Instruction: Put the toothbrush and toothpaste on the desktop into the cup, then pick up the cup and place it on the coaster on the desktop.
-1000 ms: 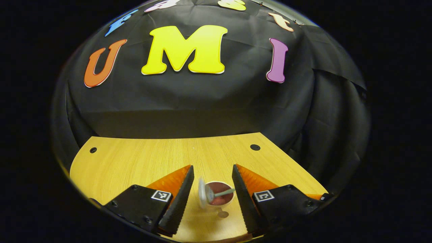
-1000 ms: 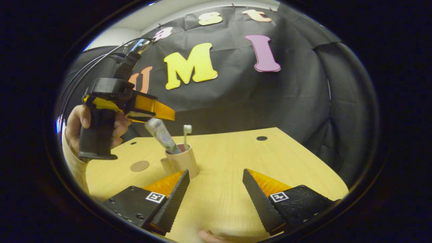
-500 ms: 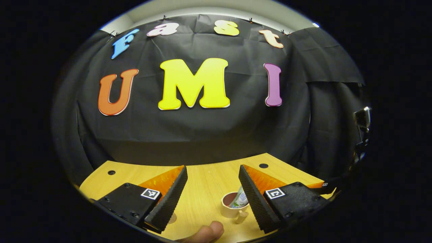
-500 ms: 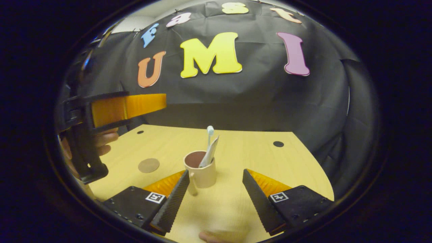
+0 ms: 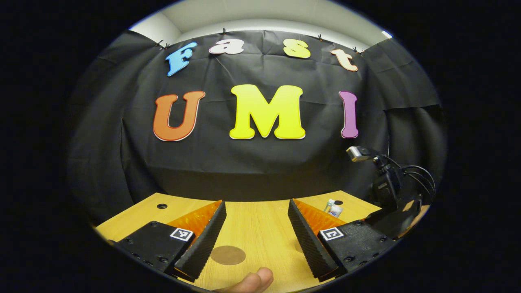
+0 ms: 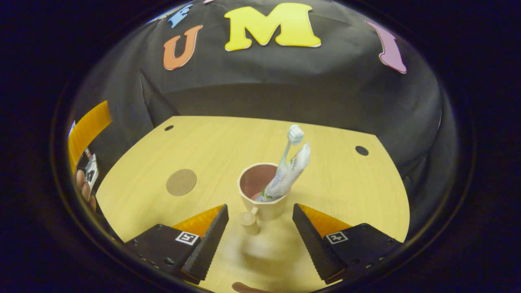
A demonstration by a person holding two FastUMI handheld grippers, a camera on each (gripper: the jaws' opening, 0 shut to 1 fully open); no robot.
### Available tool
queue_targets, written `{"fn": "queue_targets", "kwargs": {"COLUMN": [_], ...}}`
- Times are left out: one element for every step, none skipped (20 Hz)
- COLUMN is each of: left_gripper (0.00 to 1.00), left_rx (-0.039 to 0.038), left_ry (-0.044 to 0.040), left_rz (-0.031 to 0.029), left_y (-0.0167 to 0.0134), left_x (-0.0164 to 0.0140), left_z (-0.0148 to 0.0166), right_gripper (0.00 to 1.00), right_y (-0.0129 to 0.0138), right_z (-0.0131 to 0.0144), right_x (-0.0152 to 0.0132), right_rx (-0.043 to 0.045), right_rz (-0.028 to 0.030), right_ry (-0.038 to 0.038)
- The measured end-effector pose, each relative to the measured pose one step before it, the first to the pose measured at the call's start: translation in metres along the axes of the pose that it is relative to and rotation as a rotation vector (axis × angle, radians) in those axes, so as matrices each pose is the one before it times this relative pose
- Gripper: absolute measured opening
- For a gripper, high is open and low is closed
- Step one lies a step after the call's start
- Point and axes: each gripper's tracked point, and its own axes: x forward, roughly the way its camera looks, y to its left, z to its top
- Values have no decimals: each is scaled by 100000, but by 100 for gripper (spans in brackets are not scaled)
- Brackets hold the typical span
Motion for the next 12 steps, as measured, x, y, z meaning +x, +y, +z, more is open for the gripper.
{"fn": "queue_targets", "kwargs": {"left_gripper": [97, 97, 97, 97, 97, 97, 97, 100, 97, 97, 97, 97], "left_rx": [-926, -704, -469, -6, 204, 337, 47, -613, -962, -1227, -956, -706], "left_ry": [597, 473, 185, 303, 513, 183, 60, -6, 18, -35, 275, 389], "left_rz": [683, 446, 877, 622, 651, 593, 469, 585, 28, -244, -456, -564], "left_y": [585, 510, 621, 572, 444, 523, 310, 476, 232, 25, -33, 174], "left_x": [-433, -456, -551, -390, -441, -380, -309, -182, -289, -181, -183, -284], "left_z": [-514, -546, -285, -428, -426, -330, -100, -188, -147, -189, -264, -266], "right_gripper": [94, 97, 96, 93, 94, 92, 82, 75, 74, 73, 67, 63], "right_y": [59, -22, 193, -350, -431, -61, -179, 182, 15, 76, 102, 65], "right_z": [-194, -38, -299, -100, -100, -179, -337, -180, -455, -314, -431, -248], "right_x": [842, 787, 598, 625, 299, 410, 429, 78, 426, 326, 192, 327], "right_rx": [1474, 1761, 1313, 41, 345, 1313, 1106, 2330, 2035, 2437, 2120, 1259], "right_rz": [-1190, -1828, -1360, -3383, -3600, -2267, -1279, 187, 80, 74, -269, -603], "right_ry": [4010, 3753, 3155, 1976, 1970, 1944, 1902, 2197, 2006, 1959, 2017, 1933]}}
